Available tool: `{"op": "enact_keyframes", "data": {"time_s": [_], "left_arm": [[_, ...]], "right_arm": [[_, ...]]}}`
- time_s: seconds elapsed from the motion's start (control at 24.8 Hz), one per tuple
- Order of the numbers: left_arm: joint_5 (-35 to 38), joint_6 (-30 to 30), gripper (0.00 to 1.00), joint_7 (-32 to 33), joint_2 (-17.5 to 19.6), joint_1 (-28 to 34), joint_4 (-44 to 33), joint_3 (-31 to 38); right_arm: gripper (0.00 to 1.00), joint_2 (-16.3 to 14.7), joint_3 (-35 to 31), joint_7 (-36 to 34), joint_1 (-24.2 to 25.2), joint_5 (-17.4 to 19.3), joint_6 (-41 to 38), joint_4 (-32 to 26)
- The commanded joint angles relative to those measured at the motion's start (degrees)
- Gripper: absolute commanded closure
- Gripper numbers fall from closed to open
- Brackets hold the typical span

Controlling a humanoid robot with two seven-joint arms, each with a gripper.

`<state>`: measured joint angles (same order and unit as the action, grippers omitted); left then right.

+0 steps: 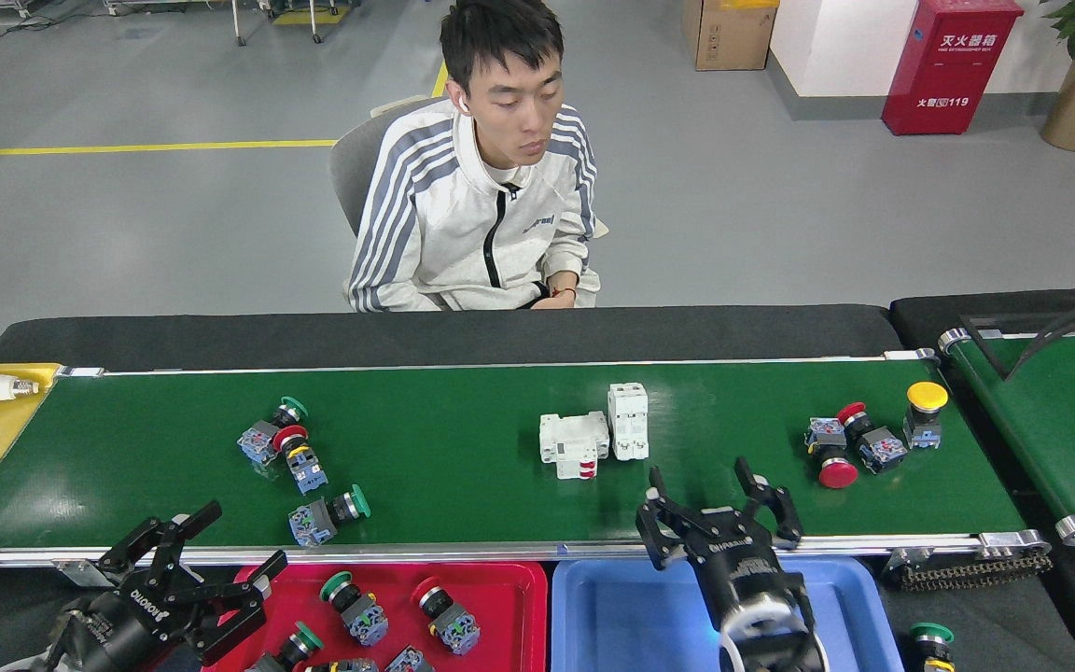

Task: Pick switch part from conveyor to tray

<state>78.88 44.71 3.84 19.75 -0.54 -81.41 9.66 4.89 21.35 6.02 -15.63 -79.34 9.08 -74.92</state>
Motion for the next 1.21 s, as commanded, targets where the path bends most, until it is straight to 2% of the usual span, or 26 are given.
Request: {"op": "enact_keyframes", "data": {"time_s": [0.0,0.16,0.2,0.28,0.32,0.36,0.4,0.44,0.52,0.65,0.73,0.81,0.89,0.97,1.01,1.05,1.09,1.13,1.17], "left_arm": [[0.0,0.1,0.0,-0.1,0.5,-2.0,1.4,-0.9],[0.1,0.0,0.0,-0.1,0.5,-6.1,7.2,-2.2],[0.1,-0.2,0.0,-0.1,0.5,-7.0,8.5,-2.8],[0.1,-1.0,0.04,-0.1,0.6,-8.6,9.9,-4.2],[0.1,-1.2,0.09,-0.1,0.7,-9.0,10.4,-4.8],[0.1,-1.2,0.14,-0.1,0.7,-9.0,10.7,-4.9],[0.1,-1.2,0.23,-0.1,0.8,-8.8,11.2,-4.9],[0.1,-1.2,0.39,-0.1,0.8,-8.7,11.6,-5.0],[0.0,-1.3,0.61,-0.2,0.6,-8.6,12.5,-4.9],[-0.2,-1.3,0.81,-0.8,0.5,-8.5,13.1,-4.9],[-0.7,-1.2,0.9,-0.9,0.4,-8.4,13.0,-4.8],[-1.0,-0.8,0.94,-1.9,0.4,-7.8,12.7,-4.7],[-1.2,0.3,0.96,-3.9,0.6,-6.6,11.8,-4.8],[-1.3,0.3,0.93,-4.0,1.1,-4.7,8.0,-4.0],[-1.4,0.3,0.89,-3.9,1.2,-2.9,5.5,-2.4],[-2.0,0.3,0.81,-3.9,1.2,-1.0,3.4,-0.1],[-2.4,0.3,0.57,-3.7,0.9,1.5,1.0,2.7],[-2.4,0.3,0.34,-3.6,0.4,3.3,-0.5,4.4],[-2.4,0.3,0.04,-3.6,-0.1,5.5,-2.8,6.2]], "right_arm": [[0.01,1.9,1.2,0.6,-4.0,0.1,0.0,4.0],[0.01,4.4,1.9,0.3,-11.0,0.7,-0.2,14.3],[0.06,4.4,2.3,0.2,-12.1,1.2,-0.2,16.0],[0.46,4.4,4.2,0.2,-12.7,1.6,-0.3,16.8],[0.72,4.2,5.4,0.3,-13.0,1.5,-0.4,16.9],[0.87,3.8,6.2,0.3,-13.3,1.5,-0.5,16.9],[0.97,3.5,6.9,0.3,-13.4,1.6,-0.8,16.9],[0.99,3.4,7.0,0.2,-13.4,1.6,-1.0,16.7],[0.99,3.4,7.3,0.2,-13.3,1.4,-0.7,16.4],[0.99,3.3,7.3,0.2,-13.1,1.3,-0.5,15.9],[0.99,3.3,7.3,0.2,-12.4,1.6,-0.6,13.3],[0.99,2.0,7.2,0.6,-10.1,1.7,-1.1,7.9],[0.99,-3.6,7.1,0.7,-5.6,1.8,-4.8,-2.1],[0.99,-9.0,6.4,0.9,0.5,3.3,-11.8,-11.9],[0.99,-11.9,5.3,0.9,4.5,5.2,-15.6,-17.0],[0.99,-14.7,4.0,0.8,7.6,6.9,-18.7,-20.6],[0.98,-17.7,3.0,0.7,10.8,8.2,-22.5,-23.6],[0.97,-19.3,2.6,0.6,12.5,8.7,-24.7,-24.9],[0.93,-20.9,2.4,0.4,14.5,8.8,-27.0,-25.8]]}}
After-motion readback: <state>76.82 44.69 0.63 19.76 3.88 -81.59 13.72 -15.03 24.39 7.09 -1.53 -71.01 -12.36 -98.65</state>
